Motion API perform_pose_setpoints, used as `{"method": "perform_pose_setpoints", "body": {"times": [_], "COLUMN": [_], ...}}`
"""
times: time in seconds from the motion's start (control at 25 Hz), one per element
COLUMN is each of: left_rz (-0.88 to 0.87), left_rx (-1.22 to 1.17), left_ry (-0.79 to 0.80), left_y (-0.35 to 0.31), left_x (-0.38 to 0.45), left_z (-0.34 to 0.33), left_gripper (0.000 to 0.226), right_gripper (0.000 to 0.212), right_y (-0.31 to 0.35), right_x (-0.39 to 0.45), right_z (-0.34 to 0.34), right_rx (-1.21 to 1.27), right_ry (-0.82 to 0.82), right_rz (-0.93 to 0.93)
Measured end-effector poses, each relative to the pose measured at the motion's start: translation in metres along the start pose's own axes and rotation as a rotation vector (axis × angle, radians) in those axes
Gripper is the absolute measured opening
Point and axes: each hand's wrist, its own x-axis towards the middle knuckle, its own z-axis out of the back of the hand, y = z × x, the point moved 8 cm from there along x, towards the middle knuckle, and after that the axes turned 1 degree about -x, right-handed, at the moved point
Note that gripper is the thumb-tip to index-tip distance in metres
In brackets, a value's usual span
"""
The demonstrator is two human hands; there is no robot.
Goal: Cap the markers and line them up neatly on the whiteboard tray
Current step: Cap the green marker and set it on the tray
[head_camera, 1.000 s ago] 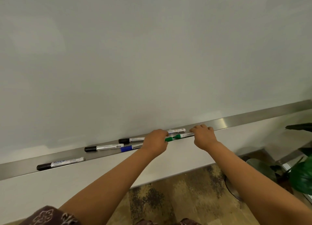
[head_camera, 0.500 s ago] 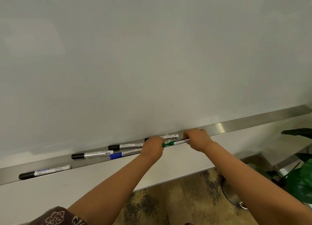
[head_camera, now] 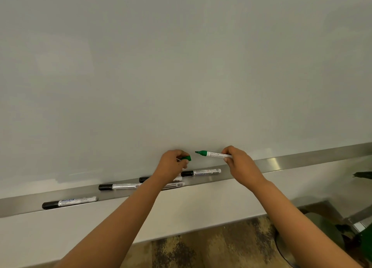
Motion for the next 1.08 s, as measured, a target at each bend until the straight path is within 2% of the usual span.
{"method": "perform_pose_setpoints", "body": {"times": [0.2, 0.64, 0.76, 0.84, 0.96, 1.0, 1.08], "left_rz": [0.029, 0.055, 0.08, 0.094, 0.116, 0.13, 0.166], "left_rx": [-0.117, -0.05, -0.116, -0.179, -0.228, -0.246, -0.292], "left_ry": [0.02, 0.046, 0.075, 0.095, 0.107, 0.117, 0.149], "left_y": [0.002, 0.009, 0.009, 0.009, 0.008, 0.008, 0.009], "left_x": [-0.015, -0.035, -0.038, -0.041, -0.046, -0.047, -0.051], "left_z": [0.022, 0.053, 0.055, 0.055, 0.055, 0.054, 0.052], "left_gripper": [0.023, 0.023, 0.022, 0.02, 0.019, 0.019, 0.018], "right_gripper": [0.011, 0.015, 0.016, 0.027, 0.067, 0.074, 0.072], "right_y": [0.035, 0.079, 0.09, 0.101, 0.11, 0.112, 0.116], "right_x": [-0.002, -0.004, -0.004, -0.008, -0.011, -0.012, -0.012], "right_z": [-0.007, -0.034, -0.041, -0.045, -0.044, -0.042, -0.042], "right_rx": [-0.02, -0.09, -0.145, -0.244, -0.349, -0.361, -0.339], "right_ry": [0.027, 0.096, 0.117, 0.093, -0.029, -0.078, -0.139], "right_rz": [0.046, 0.121, 0.156, 0.18, 0.081, 0.052, 0.028]}}
